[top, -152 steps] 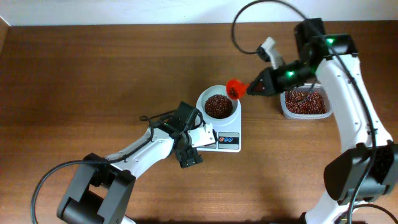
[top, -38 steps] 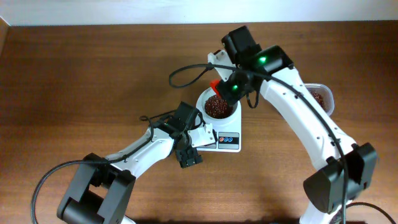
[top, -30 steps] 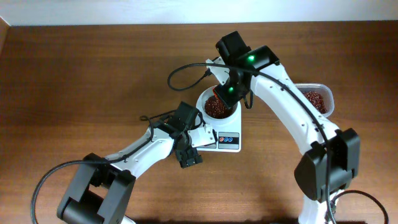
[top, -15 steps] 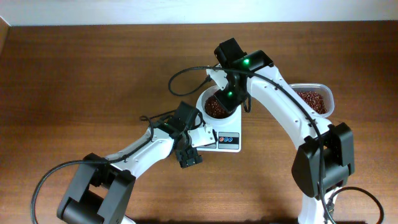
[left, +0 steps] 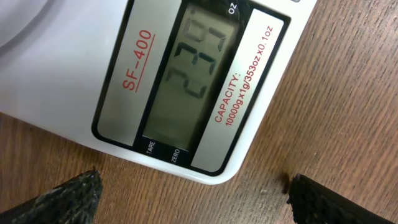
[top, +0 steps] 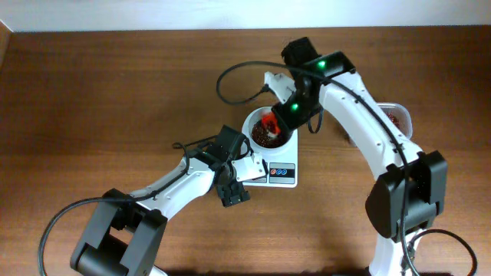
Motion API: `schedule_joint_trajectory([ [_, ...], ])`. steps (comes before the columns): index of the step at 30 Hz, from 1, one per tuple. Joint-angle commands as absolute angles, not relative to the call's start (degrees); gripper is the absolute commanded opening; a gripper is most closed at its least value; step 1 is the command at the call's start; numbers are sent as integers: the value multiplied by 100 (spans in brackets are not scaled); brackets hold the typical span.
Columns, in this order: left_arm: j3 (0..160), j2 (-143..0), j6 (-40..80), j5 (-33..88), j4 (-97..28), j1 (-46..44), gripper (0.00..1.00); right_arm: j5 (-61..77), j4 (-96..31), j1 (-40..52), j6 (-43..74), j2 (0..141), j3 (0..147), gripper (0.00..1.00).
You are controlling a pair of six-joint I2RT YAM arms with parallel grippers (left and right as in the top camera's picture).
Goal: Scoop item into bowl and weigh 50g on scale
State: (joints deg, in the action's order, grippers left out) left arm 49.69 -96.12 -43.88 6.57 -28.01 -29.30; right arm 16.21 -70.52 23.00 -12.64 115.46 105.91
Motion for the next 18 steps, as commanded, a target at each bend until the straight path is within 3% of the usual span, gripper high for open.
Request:
schedule_joint_trajectory([
  [1,4941,-9664,-4355,657,-2808,-2936,99,1743,-7177,2235,-1310,11533,10986,4],
  [9,4941,-9664,-4355,657,-2808,-2936,99,1699,-7601,2314,-1907,11520,11102,4],
  [18,4941,-9664,-4355,657,-2808,-2936,99,1138,-7719,2366,-1619,11500,11793,4],
])
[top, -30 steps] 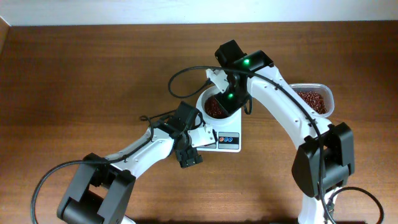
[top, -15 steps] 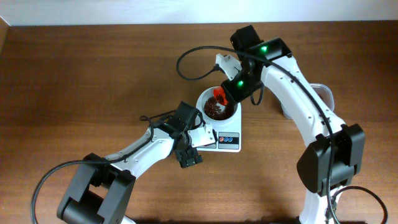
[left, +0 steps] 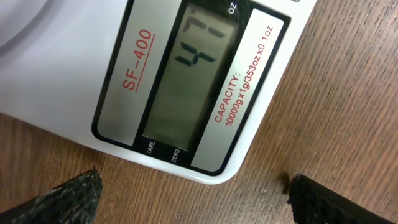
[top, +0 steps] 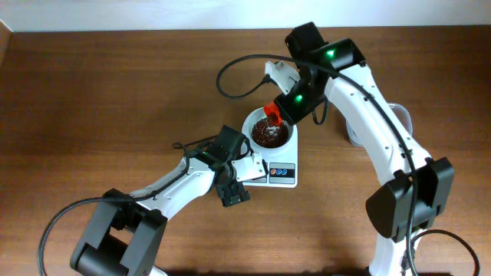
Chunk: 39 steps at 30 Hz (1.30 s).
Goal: Scoop item into bowl and weigh 50g on scale
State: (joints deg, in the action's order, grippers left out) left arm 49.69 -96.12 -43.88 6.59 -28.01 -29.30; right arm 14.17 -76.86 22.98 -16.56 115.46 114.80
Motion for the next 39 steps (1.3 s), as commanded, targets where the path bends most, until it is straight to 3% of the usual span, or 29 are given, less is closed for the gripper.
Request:
schedule_joint_trajectory([
  [1,4941,-9664,-4355,657,-2808,-2936,99,1210,-7714,2366,-1503,11500,11819,4],
  [39,4941,-9664,-4355,657,-2808,-2936,99,1632,-8125,2349,-1323,11480,11832,4],
])
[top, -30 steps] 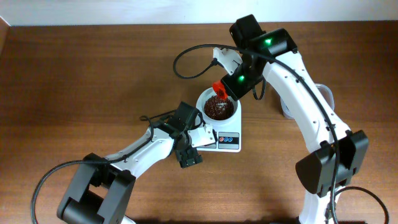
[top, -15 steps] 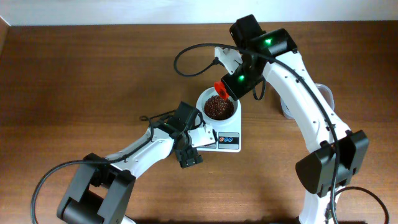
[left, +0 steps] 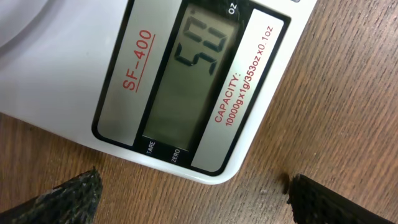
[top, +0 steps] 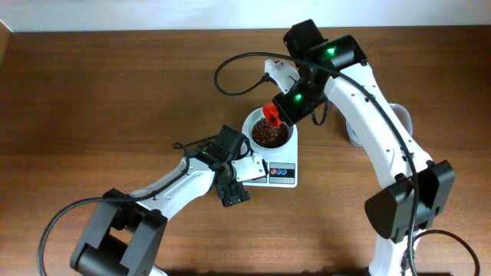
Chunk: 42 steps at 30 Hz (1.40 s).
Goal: Scoop item into bowl and weigh 50g on scale
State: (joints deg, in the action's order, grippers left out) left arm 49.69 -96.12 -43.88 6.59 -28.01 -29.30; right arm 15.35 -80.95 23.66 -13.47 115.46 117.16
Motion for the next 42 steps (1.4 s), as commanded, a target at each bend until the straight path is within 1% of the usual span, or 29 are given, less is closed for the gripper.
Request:
schedule_joint_trajectory([
  [1,4941,-9664,-4355,657,-2808,-2936,99,1629,-8123,2349,-1330,11478,11832,4],
  [17,4941,-9664,-4355,657,-2808,-2936,99,1656,-8106,2349,-1455,11478,11896,4],
  [23,4941,-9664,-4355,657,-2808,-2936,99,2250,-8147,2158,-1455,11467,11898,4],
  [25,4941,-9664,-4355,657,-2808,-2936,99,2628,-8211,1975,-1457,11467,11898,4],
  [28,4941,-9664,-4355,657,-2808,-2936,99,3592,-8425,1520,-1457,11467,11902,4],
  [33,4941,-9664,-4355,657,-2808,-2936,99,4407,-8866,775,-1479,11467,11900,4],
  [36,4941,-9664,-4355,657,-2808,-2936,99,4635,-9074,375,-1651,11467,11900,4],
  [37,4941,-9664,-4355,657,-2808,-2936,99,4722,-9203,165,-1806,11467,11900,4],
  [42,4941,-9664,-4355,657,-2808,-2936,99,4718,-9371,-847,-1865,11467,11900,4],
])
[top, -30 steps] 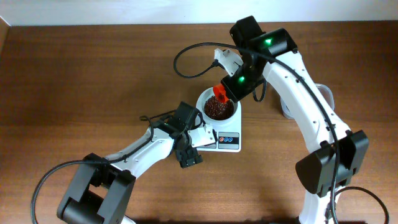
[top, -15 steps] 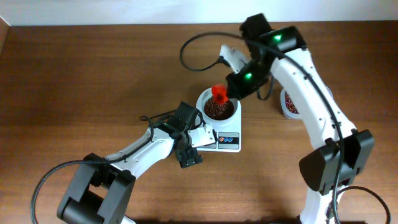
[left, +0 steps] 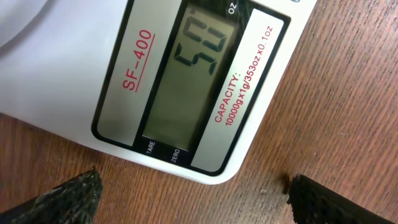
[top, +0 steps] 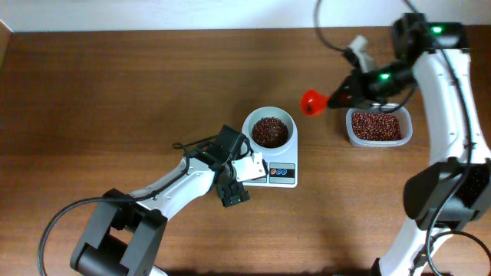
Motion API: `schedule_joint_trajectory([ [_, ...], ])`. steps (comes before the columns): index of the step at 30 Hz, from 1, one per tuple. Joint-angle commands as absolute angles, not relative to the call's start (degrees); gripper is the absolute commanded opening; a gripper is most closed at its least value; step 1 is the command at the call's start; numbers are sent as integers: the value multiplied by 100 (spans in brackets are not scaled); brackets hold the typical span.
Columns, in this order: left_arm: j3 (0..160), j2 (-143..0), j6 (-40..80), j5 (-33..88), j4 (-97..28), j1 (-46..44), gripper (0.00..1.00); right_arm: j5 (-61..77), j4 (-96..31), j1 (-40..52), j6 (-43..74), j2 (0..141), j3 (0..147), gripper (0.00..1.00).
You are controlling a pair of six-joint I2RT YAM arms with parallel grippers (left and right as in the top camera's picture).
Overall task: Scoop item into bowl and weigh 50g on scale
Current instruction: 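Move the scoop back into the bean tub with the right gripper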
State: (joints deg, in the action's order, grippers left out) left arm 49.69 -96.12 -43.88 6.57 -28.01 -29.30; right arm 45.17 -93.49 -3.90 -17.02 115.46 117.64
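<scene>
A white bowl (top: pixel 270 130) filled with red-brown beans stands on the white scale (top: pixel 281 175). In the left wrist view the scale's display (left: pixel 193 74) shows two digits. My left gripper (left: pixel 193 196) hangs open just off the scale's front corner, with only bare wood between its fingertips (left: pixel 69 199). In the overhead view it is the left gripper (top: pixel 234 192). My right gripper (top: pixel 339 97) is shut on the handle of a red scoop (top: pixel 311 102), held in the air between the bowl and the bean container (top: pixel 376 126). I cannot tell whether the scoop holds anything.
The clear container of red beans sits at the right, under the right arm. A black cable (top: pixel 330 34) loops above the right arm at the back. Brown wooden table (top: pixel 115 92) stretches left of the scale.
My right gripper has moved the red scoop from the bowl's far rim to the right, midway toward the bean container. The display's reading and the left arm are unchanged.
At first the scoop was down in the bowl and the display showed three digits. Then the scoop stood at the bowl's far rim with a two-digit reading. The reading then changed while the scoop stayed there. Now the scoop is away from the bowl.
</scene>
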Motion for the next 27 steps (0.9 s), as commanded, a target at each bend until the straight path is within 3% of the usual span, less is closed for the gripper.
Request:
schedule_joint_trajectory([
  [1,4941,-9664,-4355,657,-2808,-2936,99,4716,-9371,-1009,-1865,11469,11900,4],
  [10,4941,-9664,-4355,657,-2808,-2936,99,3592,-9369,-2082,-1747,11469,11893,4],
  [27,4941,-9664,-4355,657,-2808,-2936,99,3017,-9369,-2097,-1678,11474,11891,4],
])
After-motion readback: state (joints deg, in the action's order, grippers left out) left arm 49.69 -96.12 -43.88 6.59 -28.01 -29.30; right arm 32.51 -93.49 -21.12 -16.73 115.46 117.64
